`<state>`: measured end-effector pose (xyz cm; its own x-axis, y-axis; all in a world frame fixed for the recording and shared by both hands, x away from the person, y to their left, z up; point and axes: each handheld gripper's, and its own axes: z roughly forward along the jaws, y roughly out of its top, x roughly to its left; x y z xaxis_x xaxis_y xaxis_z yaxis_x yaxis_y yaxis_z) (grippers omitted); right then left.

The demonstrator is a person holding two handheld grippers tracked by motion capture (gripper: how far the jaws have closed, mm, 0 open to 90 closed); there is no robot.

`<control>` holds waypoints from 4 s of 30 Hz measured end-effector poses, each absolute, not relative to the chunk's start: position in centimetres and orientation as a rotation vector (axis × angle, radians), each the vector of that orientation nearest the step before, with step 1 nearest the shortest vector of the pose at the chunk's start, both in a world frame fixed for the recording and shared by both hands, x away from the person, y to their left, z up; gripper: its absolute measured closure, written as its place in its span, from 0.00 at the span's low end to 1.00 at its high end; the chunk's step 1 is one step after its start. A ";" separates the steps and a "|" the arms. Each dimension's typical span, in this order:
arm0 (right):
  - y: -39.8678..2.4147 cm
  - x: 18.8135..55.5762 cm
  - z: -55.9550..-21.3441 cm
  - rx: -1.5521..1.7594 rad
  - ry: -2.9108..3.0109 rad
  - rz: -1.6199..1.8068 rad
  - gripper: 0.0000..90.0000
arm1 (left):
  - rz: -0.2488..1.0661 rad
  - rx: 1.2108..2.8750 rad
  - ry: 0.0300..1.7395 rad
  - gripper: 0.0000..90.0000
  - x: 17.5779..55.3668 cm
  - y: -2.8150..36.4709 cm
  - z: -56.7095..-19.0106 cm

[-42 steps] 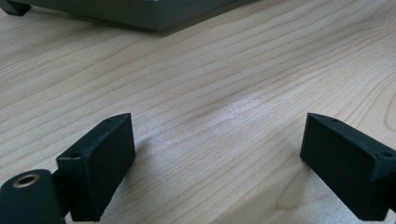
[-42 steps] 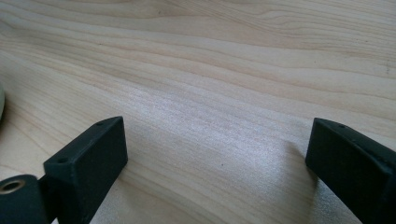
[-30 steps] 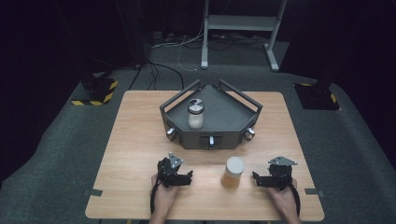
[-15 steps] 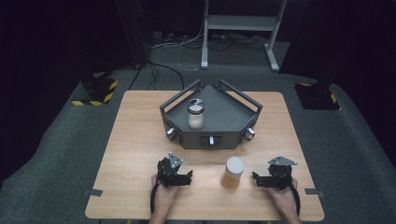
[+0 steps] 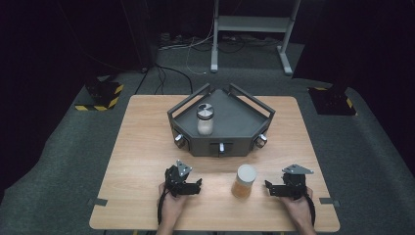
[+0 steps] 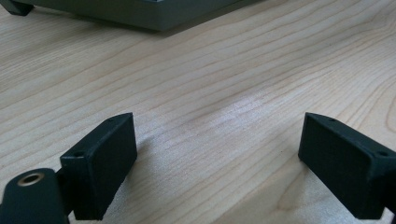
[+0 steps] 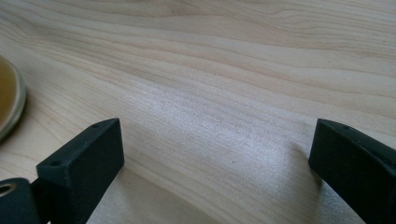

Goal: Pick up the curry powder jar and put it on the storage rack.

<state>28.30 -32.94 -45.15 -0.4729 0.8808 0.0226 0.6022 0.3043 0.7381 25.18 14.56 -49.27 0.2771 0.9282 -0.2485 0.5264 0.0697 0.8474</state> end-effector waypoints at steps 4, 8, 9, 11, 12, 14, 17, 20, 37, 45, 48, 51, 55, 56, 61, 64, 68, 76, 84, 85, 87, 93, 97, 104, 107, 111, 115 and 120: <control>-33.0 28.1 -45.2 1.309 2.203 0.988 0.04 | 0.526 1.589 1.377 0.13 25.2 14.6 -49.3; -33.1 27.8 -45.1 1.299 2.218 0.996 0.04 | 0.525 1.589 1.378 0.13 25.2 14.6 -49.3; -33.2 27.7 -45.1 1.299 2.226 1.006 0.04 | 0.525 1.589 1.378 0.13 25.2 14.6 -49.2; -33.2 27.5 -45.1 1.290 2.233 1.014 0.04 | 0.526 1.590 1.377 0.13 25.2 14.6 -49.2; -33.2 27.5 -45.1 1.288 2.236 1.014 0.04 | 0.525 1.590 1.378 0.13 25.2 14.6 -49.2; -33.2 27.2 -45.1 1.274 2.246 1.017 0.04 | 0.525 1.589 1.378 0.13 25.2 14.6 -49.2; -33.2 26.9 -45.0 1.261 2.257 1.035 0.04 | 0.523 1.585 1.379 0.13 25.2 14.6 -49.3; -33.2 26.5 -45.0 1.238 2.267 1.051 0.04 | 0.526 1.583 1.378 0.13 25.2 14.6 -49.3; -31.6 25.6 -44.6 1.094 2.374 1.118 0.04 | 0.528 1.587 1.378 0.13 25.2 14.5 -49.3; -30.5 25.7 -44.7 1.038 2.419 1.148 0.04 | 0.528 1.588 1.378 0.13 25.2 14.5 -49.3; -30.2 25.8 -44.8 1.019 2.421 1.168 0.04 | 0.528 1.589 1.378 0.13 25.2 14.6 -49.3; -29.8 26.0 -44.7 1.010 2.421 1.189 0.04 | 0.528 1.588 1.378 0.13 25.2 14.6 -49.3; -29.4 26.3 -44.4 0.987 2.421 1.211 0.05 | 0.529 1.582 1.379 0.13 25.2 14.5 -49.3; -29.2 26.4 -44.3 0.979 2.420 1.216 0.05 | 0.529 1.583 1.378 0.13 25.2 14.6 -49.3; -28.4 26.8 -43.7 0.949 2.417 1.220 0.06 | 0.528 1.583 1.378 0.13 25.2 14.6 -49.3; -28.0 27.0 -43.3 0.927 2.412 1.240 0.07 | 0.527 1.582 1.378 0.13 25.2 14.6 -49.3; -27.5 27.1 -42.9 0.890 2.398 1.260 0.11 | 0.533 1.581 1.380 0.14 25.1 14.5 -49.3; -27.3 27.6 -42.5 0.850 2.376 1.324 0.23 | 0.532 1.582 1.379 0.14 25.1 14.5 -49.3; -27.5 27.8 -42.6 0.846 2.365 1.348 0.32 | 0.532 1.581 1.380 0.14 25.1 14.5 -49.3; -27.5 27.8 -42.6 0.845 2.364 1.349 0.32 | 0.532 1.582 1.380 0.14 25.1 14.5 -49.3; -27.6 27.7 -42.6 0.845 2.359 1.352 0.33 | 0.532 1.581 1.380 0.14 25.1 14.5 -49.3; -27.8 27.6 -42.6 0.838 2.347 1.360 0.37 | 0.532 1.582 1.380 0.14 25.1 14.5 -49.3; -27.7 27.5 -42.6 0.833 2.345 1.355 0.37 | 0.531 1.579 1.380 0.14 25.1 14.5 -49.3; -27.7 27.3 -42.6 0.825 2.336 1.351 0.38 | 0.532 1.579 1.380 0.14 25.1 14.5 -49.3; -27.6 27.2 -42.5 0.821 2.334 1.348 0.39 | 0.530 1.579 1.379 0.14 25.1 14.5 -49.3; -27.6 27.2 -42.5 0.812 2.331 1.344 0.39 | 0.528 1.577 1.380 0.14 25.1 14.6 -49.3; -27.6 27.1 -42.6 0.806 2.325 1.346 0.39 | 0.529 1.578 1.380 0.14 25.1 14.6 -49.3; -27.6 27.1 -42.6 0.806 2.321 1.353 0.39 | 0.529 1.578 1.380 0.14 25.1 14.6 -49.3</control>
